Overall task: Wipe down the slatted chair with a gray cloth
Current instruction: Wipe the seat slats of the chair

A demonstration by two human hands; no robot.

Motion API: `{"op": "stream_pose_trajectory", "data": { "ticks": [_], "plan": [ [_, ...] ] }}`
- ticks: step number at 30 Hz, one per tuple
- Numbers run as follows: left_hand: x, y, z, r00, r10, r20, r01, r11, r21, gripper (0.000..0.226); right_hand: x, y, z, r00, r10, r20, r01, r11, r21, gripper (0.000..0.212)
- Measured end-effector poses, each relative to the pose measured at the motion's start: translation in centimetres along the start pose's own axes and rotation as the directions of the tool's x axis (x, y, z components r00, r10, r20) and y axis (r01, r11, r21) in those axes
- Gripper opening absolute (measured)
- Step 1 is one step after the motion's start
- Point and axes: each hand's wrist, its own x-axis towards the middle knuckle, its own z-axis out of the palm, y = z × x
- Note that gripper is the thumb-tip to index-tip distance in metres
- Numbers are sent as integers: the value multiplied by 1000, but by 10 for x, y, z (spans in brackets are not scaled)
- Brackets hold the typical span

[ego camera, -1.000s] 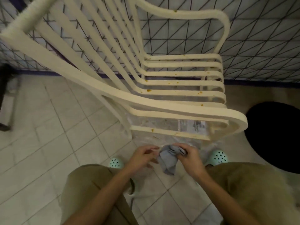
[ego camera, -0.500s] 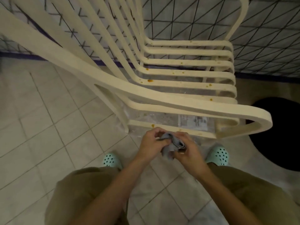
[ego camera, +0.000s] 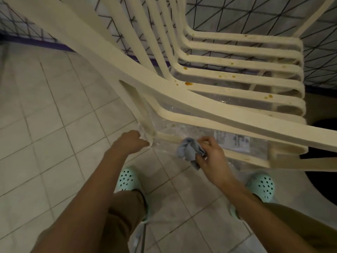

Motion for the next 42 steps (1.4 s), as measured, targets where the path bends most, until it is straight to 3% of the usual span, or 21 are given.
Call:
{"op": "stream_pose_trajectory", "data": {
  "ticks": [3, 7, 10, 13, 19, 23, 27, 33, 42],
  "plan": [
    [12, 6, -2, 999, 47, 13, -47, 999, 12, 74, 39, -3, 29, 997, -28, 71, 34, 997, -74, 15],
    [15, 11, -4, 996, 76, -43, -76, 997, 1, 70, 75, -11, 57, 991, -96, 94, 109, 983, -145, 24],
    [12, 14, -4, 995, 73, -71, -79, 993, -85, 74, 88, -18, 77, 995, -63, 82, 77, 980, -183, 25],
    [10, 15, -4, 997, 32, -71, -42, 989, -145, 80, 92, -20, 93, 993, -17, 114, 54, 942, -331, 25],
    [8, 22, 4, 988, -59, 145, 65, 997, -39, 52, 82, -8, 79, 992, 22, 128, 41, 880, -473, 31],
    [0, 37, 7, 979, 158, 128, -166, 984, 58, 55, 66, 12, 60, 996, 18, 91, 27, 878, -477, 25],
    [-3, 48, 19, 924, 343, 172, -357, 932, 58, 56, 57, 23, 51, 997, 29, 68, 6, 886, -463, 22],
    [12, 36, 40, 915, 270, 301, -330, 929, 169, 76, 69, 13, 58, 996, 68, 61, -30, 870, -492, 17],
    [16, 38, 55, 915, 284, 288, -332, 933, 136, 82, 78, 6, 72, 995, 51, 84, -11, 906, -424, 24]
  ]
}}
